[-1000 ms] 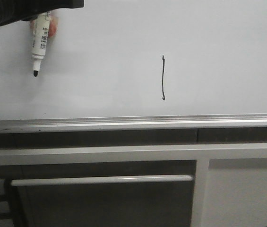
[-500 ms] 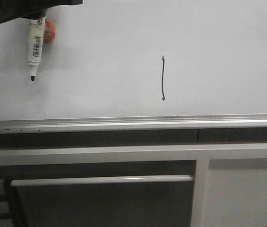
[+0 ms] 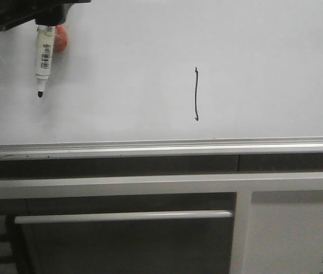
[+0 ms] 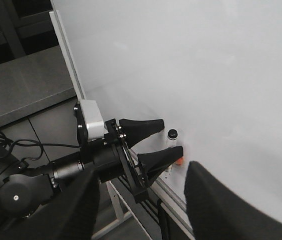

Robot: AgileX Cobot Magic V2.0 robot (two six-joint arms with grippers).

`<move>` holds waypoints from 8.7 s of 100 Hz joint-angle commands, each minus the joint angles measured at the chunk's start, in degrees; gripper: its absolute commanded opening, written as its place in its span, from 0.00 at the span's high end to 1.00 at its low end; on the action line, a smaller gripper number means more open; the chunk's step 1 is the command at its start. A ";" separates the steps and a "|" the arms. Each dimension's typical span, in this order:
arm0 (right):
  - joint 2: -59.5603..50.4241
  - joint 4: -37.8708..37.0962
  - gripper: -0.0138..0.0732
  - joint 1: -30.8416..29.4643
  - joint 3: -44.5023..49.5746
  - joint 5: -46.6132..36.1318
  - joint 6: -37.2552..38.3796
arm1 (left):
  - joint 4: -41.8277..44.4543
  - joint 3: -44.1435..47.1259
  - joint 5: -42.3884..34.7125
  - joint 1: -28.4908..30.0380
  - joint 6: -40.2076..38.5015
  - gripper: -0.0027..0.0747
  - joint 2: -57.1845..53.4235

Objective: Write number 1 on whiteboard

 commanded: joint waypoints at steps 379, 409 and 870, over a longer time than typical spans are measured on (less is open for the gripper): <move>-44.20 4.42 0.91 -0.34 54.58 -26.19 0.30 | -48.13 20.14 22.92 -19.46 59.35 0.99 -58.32; -44.20 4.42 0.91 -0.34 54.58 -26.19 0.30 | -29.92 20.61 45.71 15.59 46.24 0.99 -58.32; -49.93 -51.67 0.91 -19.99 69.38 -42.87 40.74 | 48.26 33.47 58.53 57.02 -34.89 0.99 -76.79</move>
